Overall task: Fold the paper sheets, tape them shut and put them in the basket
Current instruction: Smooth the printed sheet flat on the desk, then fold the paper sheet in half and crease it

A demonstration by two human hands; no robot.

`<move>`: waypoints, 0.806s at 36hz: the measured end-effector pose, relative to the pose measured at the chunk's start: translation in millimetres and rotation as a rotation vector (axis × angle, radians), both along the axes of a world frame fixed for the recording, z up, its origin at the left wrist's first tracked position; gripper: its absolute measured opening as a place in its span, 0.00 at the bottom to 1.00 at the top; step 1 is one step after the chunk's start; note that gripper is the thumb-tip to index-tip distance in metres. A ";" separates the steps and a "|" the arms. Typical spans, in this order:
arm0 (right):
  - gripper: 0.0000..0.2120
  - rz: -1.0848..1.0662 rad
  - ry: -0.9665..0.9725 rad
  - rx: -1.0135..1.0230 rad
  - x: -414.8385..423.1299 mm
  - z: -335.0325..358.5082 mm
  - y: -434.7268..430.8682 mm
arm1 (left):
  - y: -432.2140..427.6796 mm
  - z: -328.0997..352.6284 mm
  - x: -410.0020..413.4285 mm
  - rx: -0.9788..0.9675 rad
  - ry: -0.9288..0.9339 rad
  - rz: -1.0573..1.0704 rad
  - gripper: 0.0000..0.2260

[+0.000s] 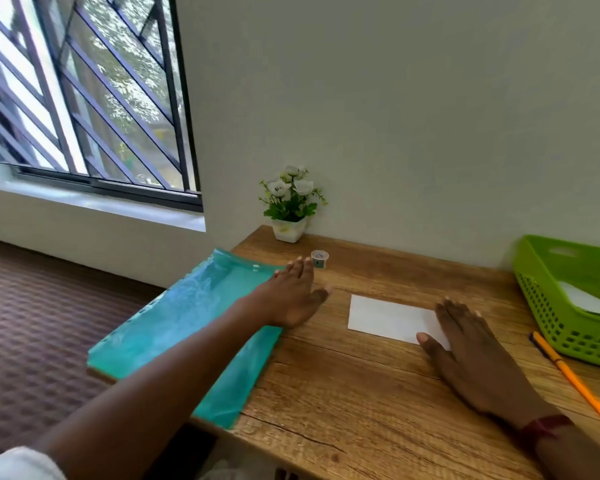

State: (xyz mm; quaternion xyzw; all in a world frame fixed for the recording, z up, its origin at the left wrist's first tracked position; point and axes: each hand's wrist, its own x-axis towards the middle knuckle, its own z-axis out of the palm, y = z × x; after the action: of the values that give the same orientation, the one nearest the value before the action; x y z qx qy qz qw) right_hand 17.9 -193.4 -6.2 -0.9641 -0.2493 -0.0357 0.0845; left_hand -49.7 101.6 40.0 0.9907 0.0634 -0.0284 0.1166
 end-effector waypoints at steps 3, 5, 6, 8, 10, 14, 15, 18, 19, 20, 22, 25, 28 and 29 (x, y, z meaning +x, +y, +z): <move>0.46 0.071 0.017 0.030 -10.0 4.9 7.6 | 24.4 -0.3 -19.9 0.015 -0.046 0.022 0.36; 0.41 0.129 0.028 0.033 -18.9 7.2 16.0 | 39.3 -3.4 -30.4 0.015 -0.070 0.040 0.36; 0.38 0.150 0.032 0.027 -23.2 7.3 21.4 | 45.9 -5.7 -34.7 0.013 -0.085 0.051 0.36; 0.35 0.172 0.050 0.033 -33.0 8.1 37.0 | 59.5 -11.0 -42.2 0.012 -0.124 0.080 0.35; 0.35 0.193 0.074 0.043 -43.2 10.2 54.8 | 71.2 -16.4 -46.1 0.008 -0.164 0.106 0.35; 0.32 0.289 0.088 0.029 -59.8 17.0 97.3 | 95.5 -27.5 -48.5 0.004 -0.208 0.142 0.34; 0.31 0.314 0.079 0.018 -61.8 18.2 108.6 | 100.9 -30.0 -48.7 0.007 -0.189 0.140 0.35; 0.29 0.399 0.058 0.002 -63.3 19.2 141.0 | 109.6 -35.3 -49.0 0.005 -0.110 0.134 0.36; 0.29 0.422 0.064 0.009 -63.5 19.7 151.0 | 110.5 -36.2 -49.2 0.001 -0.101 0.138 0.36; 0.29 0.441 0.078 0.026 -62.8 19.0 161.9 | 112.6 -37.0 -49.5 -0.001 -0.102 0.146 0.36; 0.31 0.469 0.102 0.066 -62.3 20.2 182.2 | 117.9 -37.6 -49.5 -0.004 -0.107 0.170 0.35; 0.30 0.498 0.107 0.074 -59.6 21.4 209.3 | 130.2 -38.7 -49.1 -0.003 -0.126 0.231 0.35; 0.29 0.520 0.086 0.061 -55.8 20.9 231.5 | 141.2 -39.4 -49.0 -0.013 -0.148 0.291 0.35; 0.29 0.530 0.083 0.052 -54.2 20.1 238.1 | 144.3 -39.8 -49.0 -0.022 -0.154 0.310 0.35</move>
State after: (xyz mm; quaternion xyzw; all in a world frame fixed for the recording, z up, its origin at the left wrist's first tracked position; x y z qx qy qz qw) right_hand -36.3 44.6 13.9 -0.8633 -0.4883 0.0207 0.1256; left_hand -98.7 245.9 0.2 0.9670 0.2060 0.0653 0.1347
